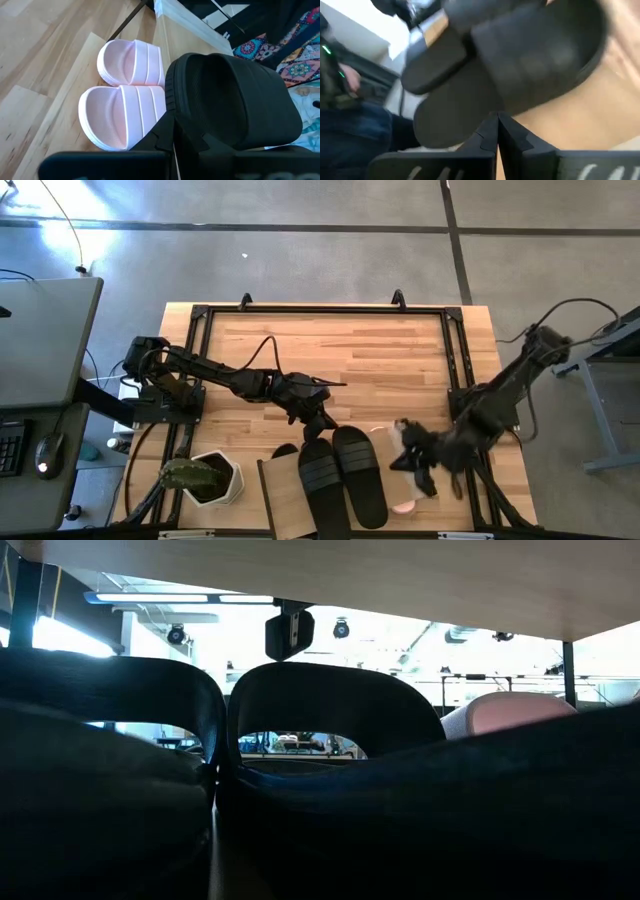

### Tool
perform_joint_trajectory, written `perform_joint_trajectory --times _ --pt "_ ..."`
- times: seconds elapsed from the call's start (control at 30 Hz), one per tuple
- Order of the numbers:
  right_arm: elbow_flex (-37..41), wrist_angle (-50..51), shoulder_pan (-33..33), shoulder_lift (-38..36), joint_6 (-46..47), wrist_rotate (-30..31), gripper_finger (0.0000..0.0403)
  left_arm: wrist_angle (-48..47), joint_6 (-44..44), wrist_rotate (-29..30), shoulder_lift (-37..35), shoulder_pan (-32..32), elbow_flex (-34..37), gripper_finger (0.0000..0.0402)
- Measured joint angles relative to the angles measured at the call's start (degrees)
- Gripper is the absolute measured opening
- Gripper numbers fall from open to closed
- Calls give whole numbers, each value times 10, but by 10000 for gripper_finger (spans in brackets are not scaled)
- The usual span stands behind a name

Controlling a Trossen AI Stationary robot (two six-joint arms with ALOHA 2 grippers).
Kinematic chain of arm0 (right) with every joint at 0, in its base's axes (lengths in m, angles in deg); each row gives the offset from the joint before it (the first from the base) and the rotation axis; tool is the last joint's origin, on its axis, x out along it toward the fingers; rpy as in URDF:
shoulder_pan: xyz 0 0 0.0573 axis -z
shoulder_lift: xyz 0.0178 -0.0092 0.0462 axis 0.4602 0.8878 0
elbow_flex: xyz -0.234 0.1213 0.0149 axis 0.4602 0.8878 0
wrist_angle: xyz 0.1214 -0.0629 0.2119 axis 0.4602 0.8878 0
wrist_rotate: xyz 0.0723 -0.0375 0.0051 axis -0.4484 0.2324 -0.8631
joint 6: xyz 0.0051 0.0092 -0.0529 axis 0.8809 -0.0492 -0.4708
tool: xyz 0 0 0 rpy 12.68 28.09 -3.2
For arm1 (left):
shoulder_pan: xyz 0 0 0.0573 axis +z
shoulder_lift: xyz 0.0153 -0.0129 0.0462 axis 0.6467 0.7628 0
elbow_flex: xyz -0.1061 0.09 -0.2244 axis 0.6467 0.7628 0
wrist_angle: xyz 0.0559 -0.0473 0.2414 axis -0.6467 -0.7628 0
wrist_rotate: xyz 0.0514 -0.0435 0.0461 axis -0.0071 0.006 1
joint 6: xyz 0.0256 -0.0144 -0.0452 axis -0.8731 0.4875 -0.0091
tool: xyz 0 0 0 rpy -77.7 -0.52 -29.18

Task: Pick and place slides into the shelf
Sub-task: Adjust the slippers on the shelf

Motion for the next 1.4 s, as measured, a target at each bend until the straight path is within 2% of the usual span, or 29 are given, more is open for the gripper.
perform_joint_trajectory --times 0.2,0.33,0.5,1.4 --pt "-81 94 -50 111 87 32 0 0 0 -3 0 0 0 0" --pt "-111 104 -77 154 128 42 0 0 2 -7 0 0 0 0" --pt "-135 108 -84 195 135 34 0 0 2 -7 0 0 0 0" --pt "-153 92 -81 212 123 -18 0 1 1 -15 0 -11 0 0"
